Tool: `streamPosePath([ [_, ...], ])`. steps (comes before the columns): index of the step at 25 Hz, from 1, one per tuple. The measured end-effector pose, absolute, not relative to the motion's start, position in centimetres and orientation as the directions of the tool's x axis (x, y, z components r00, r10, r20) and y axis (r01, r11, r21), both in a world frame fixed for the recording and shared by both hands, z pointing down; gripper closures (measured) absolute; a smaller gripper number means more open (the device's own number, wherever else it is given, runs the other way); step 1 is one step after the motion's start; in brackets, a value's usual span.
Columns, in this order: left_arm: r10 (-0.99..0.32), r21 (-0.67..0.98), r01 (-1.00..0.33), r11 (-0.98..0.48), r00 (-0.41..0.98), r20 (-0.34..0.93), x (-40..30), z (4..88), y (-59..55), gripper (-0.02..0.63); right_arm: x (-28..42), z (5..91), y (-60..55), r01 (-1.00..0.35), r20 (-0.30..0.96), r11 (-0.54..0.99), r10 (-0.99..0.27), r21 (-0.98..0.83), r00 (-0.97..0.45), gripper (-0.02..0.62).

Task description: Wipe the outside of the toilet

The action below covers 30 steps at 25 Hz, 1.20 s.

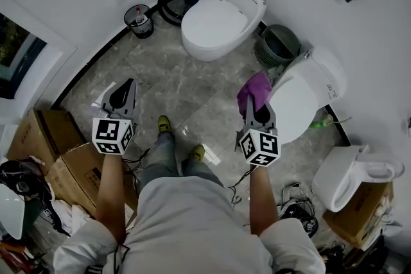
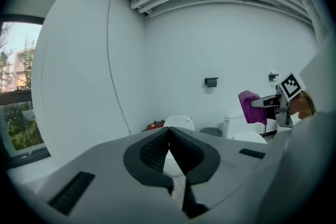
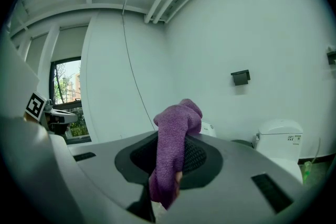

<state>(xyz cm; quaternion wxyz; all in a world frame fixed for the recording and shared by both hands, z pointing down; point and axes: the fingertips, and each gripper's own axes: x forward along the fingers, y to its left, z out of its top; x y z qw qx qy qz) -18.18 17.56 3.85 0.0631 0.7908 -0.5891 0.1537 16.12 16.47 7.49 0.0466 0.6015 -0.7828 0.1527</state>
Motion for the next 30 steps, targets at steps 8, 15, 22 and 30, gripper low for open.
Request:
streamPosePath([
  [8, -0.905, -0.05, -0.955, -0.292, 0.259, 0.337, -23.0, 5.9, 9.7, 0.589, 12.5, 9.0, 9.1, -0.968, 0.291, 0.179, -0.93, -0.173, -0.225, 0.511],
  [15, -0.893, -0.045, -0.945, -0.325, 0.29, 0.345, -28.7, 7.7, 2.1, 0.589, 6.9, 10.5, 2.2, -0.979, 0.316, 0.129, -0.933, -0.156, -0.173, 0.511],
  [22, -0.877, -0.008, -0.942, -0.336, 0.309, 0.367, -32.7, 10.3, -3.3, 0.589, 2.6, 12.0, -2.3, -0.985, 0.348, 0.13, -0.923, -0.114, -0.163, 0.511],
  [30, -0.851, 0.024, -0.92, -0.39, 0.37, 0.374, -32.8, 13.1, -7.9, 0.589, 1.1, 13.9, -5.6, -0.99, 0.361, 0.109, -0.923, -0.085, -0.132, 0.511],
])
